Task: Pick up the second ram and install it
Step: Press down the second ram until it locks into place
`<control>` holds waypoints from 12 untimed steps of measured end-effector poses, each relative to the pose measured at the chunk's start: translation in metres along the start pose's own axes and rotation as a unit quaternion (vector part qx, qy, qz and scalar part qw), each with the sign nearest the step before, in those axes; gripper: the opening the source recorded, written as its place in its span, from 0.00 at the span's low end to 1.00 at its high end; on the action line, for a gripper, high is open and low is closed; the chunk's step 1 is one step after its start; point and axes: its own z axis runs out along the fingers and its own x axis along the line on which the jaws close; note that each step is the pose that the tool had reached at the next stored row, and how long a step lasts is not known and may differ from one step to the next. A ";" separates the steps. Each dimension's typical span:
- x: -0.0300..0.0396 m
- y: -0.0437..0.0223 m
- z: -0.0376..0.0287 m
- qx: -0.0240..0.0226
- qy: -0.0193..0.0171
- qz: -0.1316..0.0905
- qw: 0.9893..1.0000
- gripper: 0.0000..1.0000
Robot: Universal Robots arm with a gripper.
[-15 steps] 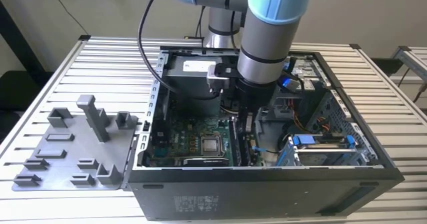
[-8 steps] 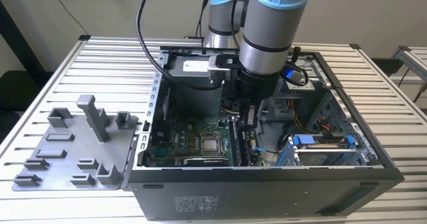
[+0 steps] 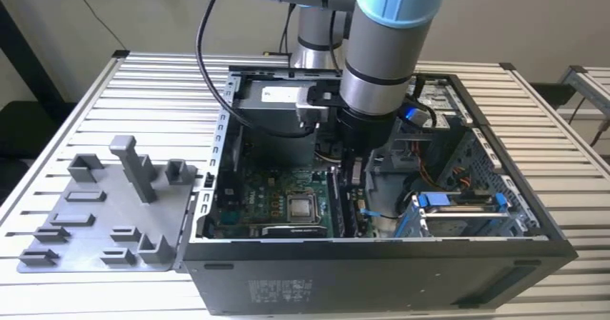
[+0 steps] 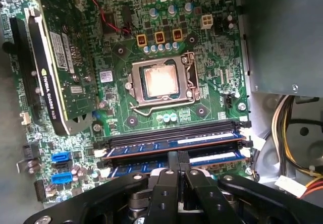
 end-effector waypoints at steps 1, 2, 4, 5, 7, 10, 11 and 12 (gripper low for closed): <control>0.0000 0.0000 0.0018 0.000 0.000 0.000 1.000 0.11; 0.0000 0.0000 0.0038 0.000 0.000 0.000 1.000 0.11; -0.0001 0.0000 0.0074 0.000 0.000 0.000 1.000 0.11; -0.0001 0.0000 0.0092 0.000 0.000 0.000 1.000 0.11; -0.0001 0.0000 0.0128 0.000 0.000 0.000 1.000 0.11; 0.0000 0.0000 0.0178 0.000 0.000 0.000 1.000 0.11; 0.0001 0.0000 0.0194 0.000 0.001 0.000 1.000 0.11; 0.0000 0.0000 0.0213 -0.001 0.001 0.000 1.000 0.11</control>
